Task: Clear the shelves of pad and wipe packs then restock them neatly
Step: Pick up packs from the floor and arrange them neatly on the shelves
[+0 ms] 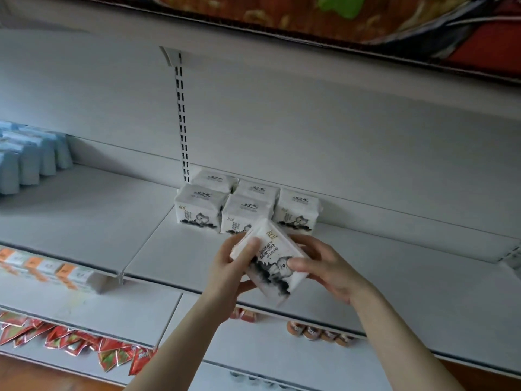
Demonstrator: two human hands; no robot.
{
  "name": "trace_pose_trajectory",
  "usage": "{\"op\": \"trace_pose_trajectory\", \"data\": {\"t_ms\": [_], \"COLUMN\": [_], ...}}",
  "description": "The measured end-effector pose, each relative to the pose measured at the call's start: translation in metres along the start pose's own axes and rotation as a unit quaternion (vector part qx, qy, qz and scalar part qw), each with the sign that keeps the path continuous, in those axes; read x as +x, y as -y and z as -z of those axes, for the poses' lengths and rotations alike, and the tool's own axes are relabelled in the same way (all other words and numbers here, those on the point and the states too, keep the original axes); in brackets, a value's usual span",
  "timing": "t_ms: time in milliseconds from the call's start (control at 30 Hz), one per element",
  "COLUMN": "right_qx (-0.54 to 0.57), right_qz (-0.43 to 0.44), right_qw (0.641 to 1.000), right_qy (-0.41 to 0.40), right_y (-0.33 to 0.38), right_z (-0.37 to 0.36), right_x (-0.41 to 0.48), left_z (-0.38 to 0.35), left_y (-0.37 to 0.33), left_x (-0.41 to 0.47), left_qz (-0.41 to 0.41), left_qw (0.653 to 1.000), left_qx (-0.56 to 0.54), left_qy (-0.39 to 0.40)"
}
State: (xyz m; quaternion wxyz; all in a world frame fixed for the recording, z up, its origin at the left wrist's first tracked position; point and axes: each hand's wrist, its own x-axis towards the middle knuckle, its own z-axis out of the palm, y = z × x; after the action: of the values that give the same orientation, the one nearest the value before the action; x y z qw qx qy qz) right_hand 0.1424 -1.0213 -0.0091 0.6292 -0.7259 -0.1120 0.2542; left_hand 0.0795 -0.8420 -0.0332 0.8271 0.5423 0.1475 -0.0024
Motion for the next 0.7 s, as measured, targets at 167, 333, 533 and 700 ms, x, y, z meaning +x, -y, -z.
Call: {"op": "trace_pose_trajectory", "data": {"t_ms": [167, 333, 533, 700], "right_qx": [-0.02, -0.112, -0.237, -0.239], "right_qz": [-0.053, 0.01, 0.072, 0.097], "right_qw": [0.998, 0.985, 0.952, 0.944], "right_qy": [-0.032, -0.128, -0.178, -0.207], "right_y": [-0.018, -0.027, -0.045, -0.055], "right_z": [0.026, 0.056, 0.071, 0.063], "right_x": [-0.011, -0.002, 0.044, 0.072], "left_z": [-0.031, -0.048, -0.04, -0.032], "left_y": [0.019, 0.034, 0.036, 0.038], "left_x": [0.004, 0.016, 0.025, 0.036], "left_qz": [-0.01, 0.019, 0.014, 0.006], "left_qw": [0.999, 0.998, 0.994, 0.991], "left_qx": [-0.018, 0.036, 0.059, 0.106], "left_qy": [-0.034, -0.042, -0.087, -0.086]}}
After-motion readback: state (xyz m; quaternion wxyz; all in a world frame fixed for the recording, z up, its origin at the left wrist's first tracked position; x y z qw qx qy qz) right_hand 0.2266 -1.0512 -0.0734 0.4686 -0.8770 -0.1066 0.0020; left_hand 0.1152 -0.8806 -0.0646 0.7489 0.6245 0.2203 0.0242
